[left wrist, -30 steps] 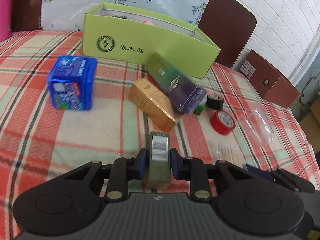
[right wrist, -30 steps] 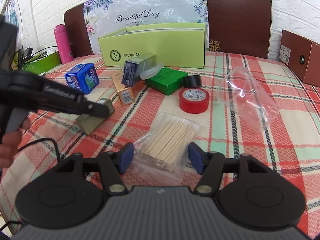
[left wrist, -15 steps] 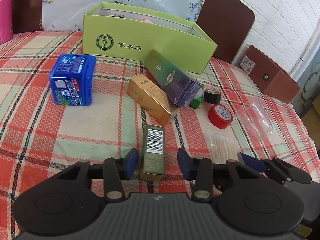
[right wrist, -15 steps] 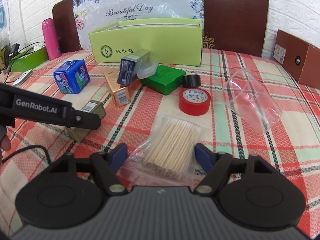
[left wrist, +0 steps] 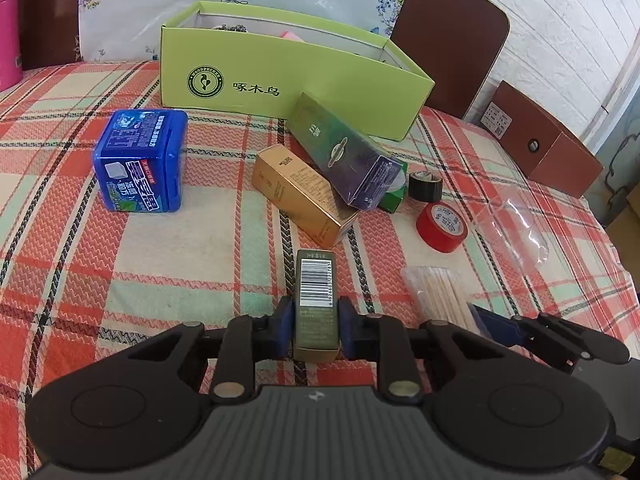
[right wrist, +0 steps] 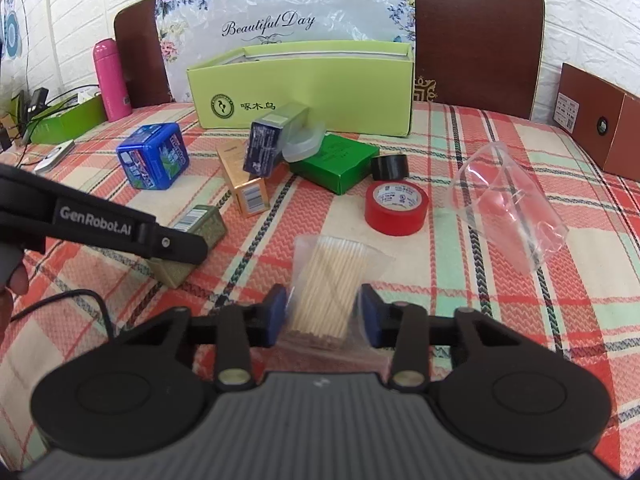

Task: Organize objects
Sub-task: 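Lift both held items into the lime-green box and open both tools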

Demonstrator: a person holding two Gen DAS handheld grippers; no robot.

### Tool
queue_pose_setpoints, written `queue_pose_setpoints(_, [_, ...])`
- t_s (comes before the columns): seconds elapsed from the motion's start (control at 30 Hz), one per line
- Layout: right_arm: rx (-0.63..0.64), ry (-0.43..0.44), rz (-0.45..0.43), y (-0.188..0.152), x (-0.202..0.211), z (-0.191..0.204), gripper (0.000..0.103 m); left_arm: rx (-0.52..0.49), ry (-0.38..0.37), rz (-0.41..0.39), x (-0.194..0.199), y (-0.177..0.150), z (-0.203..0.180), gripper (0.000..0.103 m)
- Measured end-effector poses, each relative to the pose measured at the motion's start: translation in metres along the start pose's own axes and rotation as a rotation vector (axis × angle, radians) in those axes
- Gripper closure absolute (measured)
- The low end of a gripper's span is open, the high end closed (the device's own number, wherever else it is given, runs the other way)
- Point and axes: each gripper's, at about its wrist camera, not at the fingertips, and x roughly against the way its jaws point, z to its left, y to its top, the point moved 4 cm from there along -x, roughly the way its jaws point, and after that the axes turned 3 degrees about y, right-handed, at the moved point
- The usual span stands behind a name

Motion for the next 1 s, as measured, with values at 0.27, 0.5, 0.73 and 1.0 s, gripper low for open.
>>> queue_pose_setpoints(0.27, [-0.028,0.032,-0.052,0.014,0.017,-0.004,0.077,0.028,-0.023,-0.078,0.027,0.017,0.003,0.079])
queue_pose_setpoints(0.5, [-0.024,0.028,-0.202,0.057,0.047,-0.015,0.077,0.055,-0.037,-0.204,0.061,0.052,0.009,0.079])
queue_pose_setpoints(0.73, [0.027,0.003,-0.358,0.123,0.065,-0.027,0.077,0.051,-0.058,-0.323,0.087,0.101,0.007,0.079])
queue_pose_setpoints(1.0, [0.091,0.01,-0.457,0.199,0.055,-0.021,0.077,0.024,-0.051,-0.406,0.089,0.163,-0.007,0.079])
